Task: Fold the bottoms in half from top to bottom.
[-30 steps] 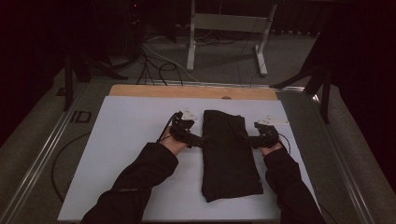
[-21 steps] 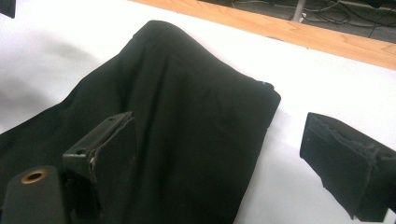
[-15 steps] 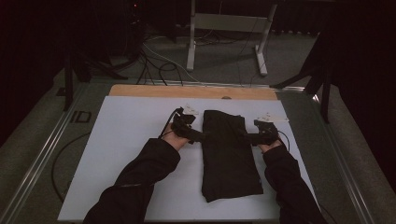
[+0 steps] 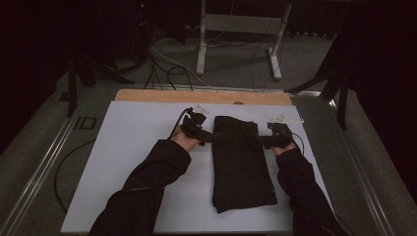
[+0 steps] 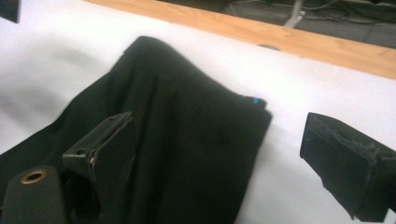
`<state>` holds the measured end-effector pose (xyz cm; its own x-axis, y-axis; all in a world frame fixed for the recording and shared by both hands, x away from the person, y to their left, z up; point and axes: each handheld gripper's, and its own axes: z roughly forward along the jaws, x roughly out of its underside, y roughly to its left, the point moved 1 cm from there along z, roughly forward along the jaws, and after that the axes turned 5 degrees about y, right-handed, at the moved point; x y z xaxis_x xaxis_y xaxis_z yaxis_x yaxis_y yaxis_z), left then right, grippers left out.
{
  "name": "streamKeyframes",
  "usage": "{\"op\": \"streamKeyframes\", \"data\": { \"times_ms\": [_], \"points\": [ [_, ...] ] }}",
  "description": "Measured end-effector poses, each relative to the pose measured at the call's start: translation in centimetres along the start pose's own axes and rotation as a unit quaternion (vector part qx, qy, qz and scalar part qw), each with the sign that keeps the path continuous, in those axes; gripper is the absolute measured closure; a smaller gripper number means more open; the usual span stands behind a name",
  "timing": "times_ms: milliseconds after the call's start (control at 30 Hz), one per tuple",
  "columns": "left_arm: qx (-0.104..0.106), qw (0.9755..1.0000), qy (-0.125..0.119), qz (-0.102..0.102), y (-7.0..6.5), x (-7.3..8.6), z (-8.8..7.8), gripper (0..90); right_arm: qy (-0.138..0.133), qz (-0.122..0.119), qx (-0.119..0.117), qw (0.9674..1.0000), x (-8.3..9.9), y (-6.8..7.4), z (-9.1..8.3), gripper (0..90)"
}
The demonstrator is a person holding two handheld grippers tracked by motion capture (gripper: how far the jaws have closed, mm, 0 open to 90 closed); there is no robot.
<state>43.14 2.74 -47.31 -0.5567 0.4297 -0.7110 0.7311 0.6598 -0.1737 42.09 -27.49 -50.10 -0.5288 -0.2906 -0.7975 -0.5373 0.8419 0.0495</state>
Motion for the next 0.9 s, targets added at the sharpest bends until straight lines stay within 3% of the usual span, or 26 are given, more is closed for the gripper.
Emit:
{"op": "streamKeyframes", "data": {
  "times_ms": [133, 300, 400, 600, 700, 800, 900],
  "points": [
    [-0.004, 1.0, -0.003, -0.002, 0.2, -0.3, 0.7, 0.7, 0.0, -0.005, 0.002, 1.0, -0.4, -0.3, 0.4, 10.4],
    [-0.01, 0.9999, -0.011, -0.001, 0.4, -0.4, 1.6, 0.7, 0.011, 0.008, -0.002, 0.9999, -0.7, -0.7, 0.9, 10.5],
    [0.003, 0.9999, -0.012, -0.012, 0.5, -0.4, 2.1, 1.4, 0.015, 0.022, 0.011, 0.9996, -0.9, -0.9, 1.4, 10.4],
    [0.023, 0.9991, -0.011, -0.033, 0.9, -0.4, 3.1, 1.3, 0.023, 0.036, 0.003, 0.9991, -1.0, -1.4, 2.4, 10.4],
    [0.031, 0.999, 0.005, -0.031, 1.2, -0.4, 3.8, 1.4, 0.029, 0.04, 0.0, 0.9988, -1.0, -1.7, 3.0, 11.5],
    [0.038, 0.9984, 0.012, -0.041, 1.5, -0.4, 4.4, 3.1, 0.037, 0.05, 0.005, 0.9981, -1.0, -2.0, 3.6, 13.2],
    [0.026, 0.9985, 0.018, -0.045, 1.7, -0.4, 5.0, 4.7, 0.041, 0.055, 0.003, 0.9977, -0.9, -2.3, 4.0, 14.8]
  ]
}}
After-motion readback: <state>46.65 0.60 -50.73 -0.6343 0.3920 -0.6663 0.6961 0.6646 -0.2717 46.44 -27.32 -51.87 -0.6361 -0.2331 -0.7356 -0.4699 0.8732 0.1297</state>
